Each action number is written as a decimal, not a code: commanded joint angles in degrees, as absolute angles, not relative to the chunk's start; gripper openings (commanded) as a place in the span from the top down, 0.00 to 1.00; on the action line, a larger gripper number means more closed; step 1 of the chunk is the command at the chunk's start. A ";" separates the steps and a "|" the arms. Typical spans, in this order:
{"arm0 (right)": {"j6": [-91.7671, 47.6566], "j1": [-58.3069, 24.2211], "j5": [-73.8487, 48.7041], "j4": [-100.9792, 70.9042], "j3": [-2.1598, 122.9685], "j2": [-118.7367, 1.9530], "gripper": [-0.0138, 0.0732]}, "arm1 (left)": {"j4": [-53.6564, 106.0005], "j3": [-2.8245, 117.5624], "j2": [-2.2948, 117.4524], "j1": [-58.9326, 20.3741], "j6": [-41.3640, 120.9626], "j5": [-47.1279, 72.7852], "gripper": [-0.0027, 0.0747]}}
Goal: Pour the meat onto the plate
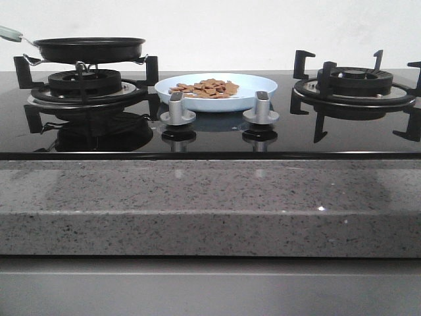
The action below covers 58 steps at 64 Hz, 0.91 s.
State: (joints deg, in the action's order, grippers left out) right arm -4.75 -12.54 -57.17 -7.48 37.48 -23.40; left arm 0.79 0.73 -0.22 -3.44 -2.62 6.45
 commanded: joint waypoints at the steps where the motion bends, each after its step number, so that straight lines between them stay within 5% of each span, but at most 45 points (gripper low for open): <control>1: -4.87 -12.43 -53.80 -7.52 39.00 -23.88 0.92 | 0.79 -0.07 -1.38 -3.11 -3.29 -4.70 0.99; 58: -4.87 -12.43 -53.71 -7.52 39.00 -23.88 0.92 | 0.79 -0.54 -1.28 -0.52 -3.29 -9.76 0.99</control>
